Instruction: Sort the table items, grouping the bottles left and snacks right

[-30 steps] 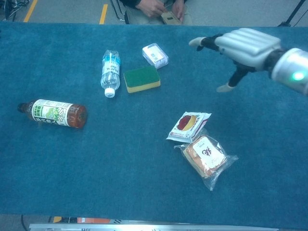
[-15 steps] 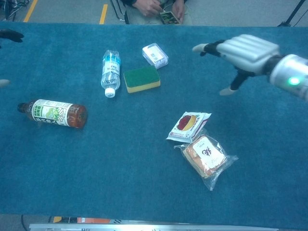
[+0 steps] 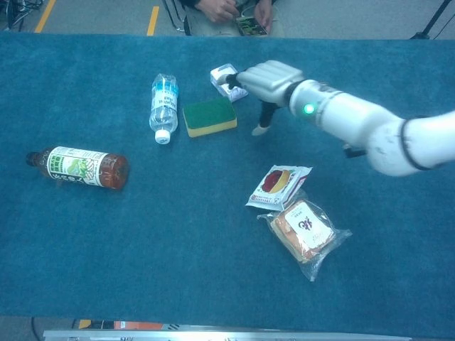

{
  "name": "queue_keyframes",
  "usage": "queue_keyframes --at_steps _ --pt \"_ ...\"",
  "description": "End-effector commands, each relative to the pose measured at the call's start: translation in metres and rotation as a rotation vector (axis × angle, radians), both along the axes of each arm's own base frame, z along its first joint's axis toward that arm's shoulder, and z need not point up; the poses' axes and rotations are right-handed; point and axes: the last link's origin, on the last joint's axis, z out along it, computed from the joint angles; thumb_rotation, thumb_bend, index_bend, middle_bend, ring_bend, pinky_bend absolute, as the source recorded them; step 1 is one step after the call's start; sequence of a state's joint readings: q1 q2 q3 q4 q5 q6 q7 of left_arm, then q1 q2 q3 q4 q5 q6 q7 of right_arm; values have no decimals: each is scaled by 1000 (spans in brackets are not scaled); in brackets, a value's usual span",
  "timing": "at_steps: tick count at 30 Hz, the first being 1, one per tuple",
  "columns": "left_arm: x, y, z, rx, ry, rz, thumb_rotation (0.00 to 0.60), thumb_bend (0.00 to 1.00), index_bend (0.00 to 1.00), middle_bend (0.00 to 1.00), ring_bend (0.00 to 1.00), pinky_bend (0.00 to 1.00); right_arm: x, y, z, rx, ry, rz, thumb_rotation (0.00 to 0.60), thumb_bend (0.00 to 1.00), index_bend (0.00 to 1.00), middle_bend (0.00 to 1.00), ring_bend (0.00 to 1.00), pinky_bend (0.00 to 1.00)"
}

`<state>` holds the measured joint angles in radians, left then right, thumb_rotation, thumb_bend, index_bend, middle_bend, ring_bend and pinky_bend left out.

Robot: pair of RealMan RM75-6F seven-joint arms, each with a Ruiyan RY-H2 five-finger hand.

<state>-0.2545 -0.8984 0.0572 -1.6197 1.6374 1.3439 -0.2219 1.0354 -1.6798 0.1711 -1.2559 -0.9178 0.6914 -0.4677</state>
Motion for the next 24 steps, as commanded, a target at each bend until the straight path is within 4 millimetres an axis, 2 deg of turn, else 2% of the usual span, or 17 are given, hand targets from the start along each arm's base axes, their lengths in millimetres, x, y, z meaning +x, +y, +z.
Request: queue_keyframes --at_steps 1,7,11,17,24 --pt "-6 -10 6 10 -1 10 600 257 81 143 67 207 22 -9 -26 33 -11 -18 600 72 43 211 162 296" --pt "-12 -19 11 26 -11 23 600 257 81 143 67 207 34 -16 -41 37 -15 -24 600 74 93 248 177 296" --pt "-15 -21 12 25 -18 29 600 257 81 143 67 207 39 -18 -45 24 -13 -12 600 111 130 277 231 296" --pt "-14 -22 11 17 -22 21 600 257 81 143 67 207 36 -19 -48 -11 14 0 600 124 180 307 317 312" --pt "-11 -24 9 11 -25 12 600 257 81 143 67 207 33 -19 -51 -29 39 6 600 125 219 326 337 316"
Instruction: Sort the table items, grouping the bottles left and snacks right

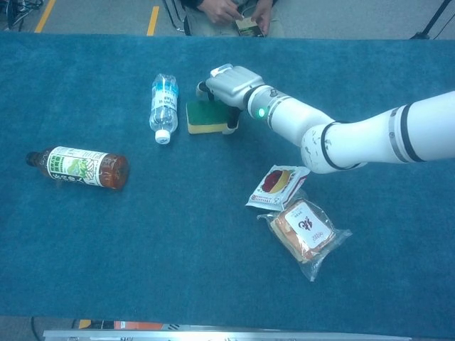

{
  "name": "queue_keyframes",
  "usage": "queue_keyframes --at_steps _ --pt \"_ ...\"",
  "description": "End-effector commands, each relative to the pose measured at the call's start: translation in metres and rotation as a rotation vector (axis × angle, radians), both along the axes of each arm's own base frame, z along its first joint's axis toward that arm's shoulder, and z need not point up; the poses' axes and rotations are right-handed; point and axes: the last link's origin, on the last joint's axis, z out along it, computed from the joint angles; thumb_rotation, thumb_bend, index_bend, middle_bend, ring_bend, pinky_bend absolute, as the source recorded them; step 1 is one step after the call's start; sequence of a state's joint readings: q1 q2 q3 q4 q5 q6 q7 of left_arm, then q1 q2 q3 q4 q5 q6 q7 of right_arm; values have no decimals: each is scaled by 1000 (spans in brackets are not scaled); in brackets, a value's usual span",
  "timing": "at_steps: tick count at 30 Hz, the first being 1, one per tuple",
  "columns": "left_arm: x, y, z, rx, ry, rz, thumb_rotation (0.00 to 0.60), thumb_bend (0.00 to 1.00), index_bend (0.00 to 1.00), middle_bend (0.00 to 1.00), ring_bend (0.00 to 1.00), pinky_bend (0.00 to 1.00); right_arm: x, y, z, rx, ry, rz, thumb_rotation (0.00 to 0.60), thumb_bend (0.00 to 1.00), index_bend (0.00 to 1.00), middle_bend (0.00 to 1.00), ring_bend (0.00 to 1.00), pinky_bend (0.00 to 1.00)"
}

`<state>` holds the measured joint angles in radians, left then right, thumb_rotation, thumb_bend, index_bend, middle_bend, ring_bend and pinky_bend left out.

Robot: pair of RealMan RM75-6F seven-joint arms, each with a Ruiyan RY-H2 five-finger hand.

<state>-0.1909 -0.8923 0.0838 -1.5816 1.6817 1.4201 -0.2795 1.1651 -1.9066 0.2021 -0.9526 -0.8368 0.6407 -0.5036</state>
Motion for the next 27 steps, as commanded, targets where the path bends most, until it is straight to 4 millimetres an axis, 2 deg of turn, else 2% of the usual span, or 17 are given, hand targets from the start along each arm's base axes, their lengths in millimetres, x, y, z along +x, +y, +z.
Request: queue_keyframes --at_steps 1,6,12,15,19,21,25,27 --pt "1 -1 0 -1 -1 -2 600 257 81 143 67 207 0 1 -1 -2 -1 -3 600 125 222 329 341 316" --pt "1 -2 0 -2 -1 -4 600 257 81 143 67 207 -3 1 3 -28 2 11 600 127 261 369 428 374" --pt "2 -2 -2 -7 -3 -7 600 257 81 142 67 207 -6 2 6 -32 -10 8 600 127 283 376 454 400" --pt "1 -2 -1 -5 0 -8 600 257 81 141 67 207 -7 4 15 -43 -29 16 600 128 284 376 454 401" --pt "1 -2 1 1 -1 -7 600 257 81 140 67 207 -17 7 42 -81 -48 39 600 128 284 376 455 402" --pt "1 -1 2 3 -3 -6 600 257 81 140 67 207 -28 10 61 -107 -54 38 600 128 284 376 454 403" --pt "1 0 1 2 -4 -9 600 257 81 140 67 207 -60 17 98 -158 -41 10 600 128 284 376 454 403" --pt "0 1 0 -1 -4 -8 600 257 81 140 67 207 -74 20 111 -174 -29 -11 600 127 284 376 454 403"
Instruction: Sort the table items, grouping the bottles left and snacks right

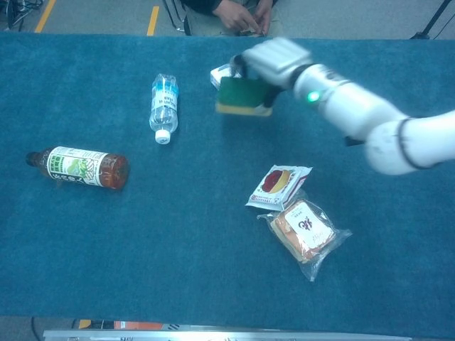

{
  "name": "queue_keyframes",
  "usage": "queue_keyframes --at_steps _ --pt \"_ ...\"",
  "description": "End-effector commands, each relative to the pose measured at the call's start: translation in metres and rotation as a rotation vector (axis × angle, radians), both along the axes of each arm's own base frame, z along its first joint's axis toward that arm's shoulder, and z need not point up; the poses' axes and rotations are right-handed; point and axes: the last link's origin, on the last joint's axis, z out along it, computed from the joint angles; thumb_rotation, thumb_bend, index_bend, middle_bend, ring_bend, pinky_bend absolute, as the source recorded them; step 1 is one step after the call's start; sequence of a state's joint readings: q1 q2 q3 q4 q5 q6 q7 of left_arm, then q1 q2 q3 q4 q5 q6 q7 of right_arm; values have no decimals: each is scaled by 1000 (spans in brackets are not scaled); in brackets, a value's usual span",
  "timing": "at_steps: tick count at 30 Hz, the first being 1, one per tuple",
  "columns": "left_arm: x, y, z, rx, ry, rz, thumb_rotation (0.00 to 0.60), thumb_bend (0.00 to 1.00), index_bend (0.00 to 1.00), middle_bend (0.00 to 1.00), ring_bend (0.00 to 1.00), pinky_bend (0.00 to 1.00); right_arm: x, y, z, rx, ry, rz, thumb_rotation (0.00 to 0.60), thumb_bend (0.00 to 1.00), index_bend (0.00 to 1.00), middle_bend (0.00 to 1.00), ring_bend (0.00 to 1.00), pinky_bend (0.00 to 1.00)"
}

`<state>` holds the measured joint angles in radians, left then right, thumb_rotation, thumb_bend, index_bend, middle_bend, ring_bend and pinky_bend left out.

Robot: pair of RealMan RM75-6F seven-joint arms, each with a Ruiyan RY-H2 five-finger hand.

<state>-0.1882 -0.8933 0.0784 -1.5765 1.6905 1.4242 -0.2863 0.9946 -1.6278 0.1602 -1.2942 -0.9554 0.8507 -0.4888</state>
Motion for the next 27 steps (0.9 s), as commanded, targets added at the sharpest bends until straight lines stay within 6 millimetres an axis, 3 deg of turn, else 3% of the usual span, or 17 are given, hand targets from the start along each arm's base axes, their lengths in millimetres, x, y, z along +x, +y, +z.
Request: queue_keyframes --at_steps 1,6,11,27 --pt "0 1 -2 -3 -1 1 600 257 81 140 67 207 -36 10 33 -48 22 -43 600 128 284 376 453 403" --pt "3 2 -4 -5 -6 -9 600 257 81 140 67 207 -72 14 53 -76 68 -104 600 128 284 376 446 403" --pt "7 3 -8 -11 -6 -17 600 257 81 140 67 207 -88 12 52 -75 81 -147 600 127 285 376 435 403" --pt "5 2 -6 6 -6 4 600 257 81 139 67 207 -63 -23 8 -103 130 -158 600 127 285 370 374 403"
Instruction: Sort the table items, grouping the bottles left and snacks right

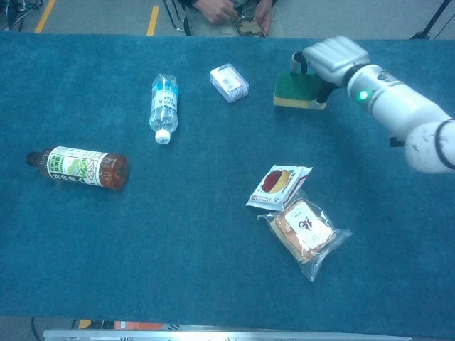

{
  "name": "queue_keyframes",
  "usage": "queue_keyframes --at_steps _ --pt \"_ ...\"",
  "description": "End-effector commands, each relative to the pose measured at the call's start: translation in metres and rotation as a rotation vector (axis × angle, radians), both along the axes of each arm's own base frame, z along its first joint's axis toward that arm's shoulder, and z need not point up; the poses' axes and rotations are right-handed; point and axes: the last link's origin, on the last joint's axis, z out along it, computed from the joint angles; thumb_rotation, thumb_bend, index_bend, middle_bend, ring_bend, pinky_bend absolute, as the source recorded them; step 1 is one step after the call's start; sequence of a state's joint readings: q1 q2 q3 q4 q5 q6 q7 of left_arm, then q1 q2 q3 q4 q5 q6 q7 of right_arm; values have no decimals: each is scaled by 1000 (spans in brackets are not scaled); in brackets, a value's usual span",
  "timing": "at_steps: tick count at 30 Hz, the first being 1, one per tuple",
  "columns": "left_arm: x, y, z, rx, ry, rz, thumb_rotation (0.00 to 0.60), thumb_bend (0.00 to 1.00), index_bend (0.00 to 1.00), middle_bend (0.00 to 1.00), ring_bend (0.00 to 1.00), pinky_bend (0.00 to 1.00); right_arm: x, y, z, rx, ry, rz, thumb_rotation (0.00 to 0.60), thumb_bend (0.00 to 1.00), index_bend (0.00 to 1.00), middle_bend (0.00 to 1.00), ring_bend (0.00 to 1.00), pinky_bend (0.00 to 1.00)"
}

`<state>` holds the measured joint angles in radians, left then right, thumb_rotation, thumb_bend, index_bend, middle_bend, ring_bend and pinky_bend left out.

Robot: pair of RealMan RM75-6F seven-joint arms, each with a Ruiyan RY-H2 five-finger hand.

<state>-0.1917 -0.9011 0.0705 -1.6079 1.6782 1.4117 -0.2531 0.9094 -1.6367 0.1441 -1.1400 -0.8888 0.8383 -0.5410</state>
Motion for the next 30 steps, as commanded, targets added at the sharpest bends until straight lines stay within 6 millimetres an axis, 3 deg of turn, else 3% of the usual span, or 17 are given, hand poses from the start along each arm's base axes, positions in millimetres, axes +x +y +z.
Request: queue_keyframes --at_steps 1,6,11,13,22,30 --pt "-1 0 1 7 -1 4 600 257 81 139 67 207 10 -8 -12 4 2 -13 600 127 285 367 368 403" --pt "-3 3 2 16 -1 11 600 257 81 138 66 207 20 -14 -24 3 -9 -29 600 127 261 312 288 402" --pt "-3 8 3 19 -5 15 600 257 81 136 66 206 26 -10 -25 5 -18 -7 600 128 41 195 183 347" --pt "-3 10 3 16 -4 15 600 257 81 135 66 207 26 -7 -22 4 -32 -5 600 128 1 174 170 338" --pt "5 26 -1 -39 20 -26 600 257 81 134 66 199 23 30 31 5 -133 40 600 127 0 168 169 338" --pt "18 50 -17 -141 102 -113 600 257 81 135 66 187 6 96 93 6 -188 106 600 128 0 203 166 337"
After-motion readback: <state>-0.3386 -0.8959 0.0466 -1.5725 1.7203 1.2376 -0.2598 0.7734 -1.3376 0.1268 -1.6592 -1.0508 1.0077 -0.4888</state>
